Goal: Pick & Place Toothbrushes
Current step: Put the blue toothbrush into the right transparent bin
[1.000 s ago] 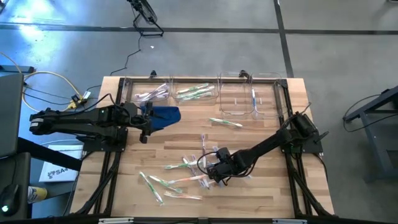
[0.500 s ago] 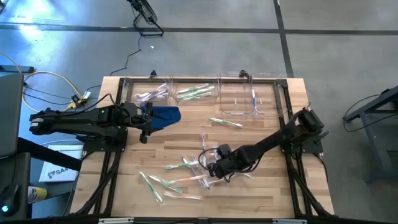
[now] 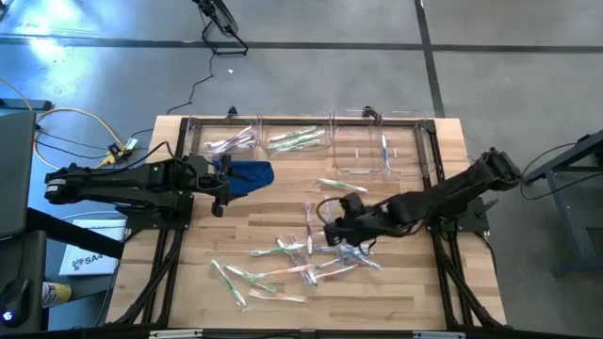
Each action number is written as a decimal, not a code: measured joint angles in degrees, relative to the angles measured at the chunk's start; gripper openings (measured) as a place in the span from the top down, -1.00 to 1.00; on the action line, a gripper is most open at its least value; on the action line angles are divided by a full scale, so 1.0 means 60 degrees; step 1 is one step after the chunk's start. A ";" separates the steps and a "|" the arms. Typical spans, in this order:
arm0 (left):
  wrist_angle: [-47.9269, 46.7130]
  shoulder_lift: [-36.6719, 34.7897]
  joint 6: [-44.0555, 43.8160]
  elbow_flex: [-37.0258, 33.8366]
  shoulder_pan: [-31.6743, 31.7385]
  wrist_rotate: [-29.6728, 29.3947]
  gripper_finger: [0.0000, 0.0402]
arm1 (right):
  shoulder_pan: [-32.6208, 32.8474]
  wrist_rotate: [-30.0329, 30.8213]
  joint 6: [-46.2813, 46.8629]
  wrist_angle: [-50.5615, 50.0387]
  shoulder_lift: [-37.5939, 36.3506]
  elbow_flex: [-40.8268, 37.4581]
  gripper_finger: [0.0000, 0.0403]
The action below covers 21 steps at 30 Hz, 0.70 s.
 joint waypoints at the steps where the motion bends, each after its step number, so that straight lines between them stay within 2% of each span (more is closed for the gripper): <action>1: 0.0003 -0.0003 0.0000 0.0000 -0.0001 -0.0010 -0.04 | -0.0041 0.0201 -0.0124 -0.0076 -0.0151 0.0000 0.94; 7: 0.0000 -0.0003 -0.0033 0.0000 0.0000 -0.0022 -0.04 | -0.0415 0.1424 -0.1118 -0.0300 -0.1023 0.0000 0.94; 12: 0.0000 -0.0004 -0.0033 0.0000 0.0000 -0.0026 -0.04 | -0.0940 0.2024 -0.2163 -0.0289 -0.1483 0.0000 0.94; 21: 0.0001 -0.0004 -0.0036 0.0000 0.0000 -0.0029 -0.04 | -0.2334 0.2186 -0.3877 -0.0236 -0.1885 0.0000 0.94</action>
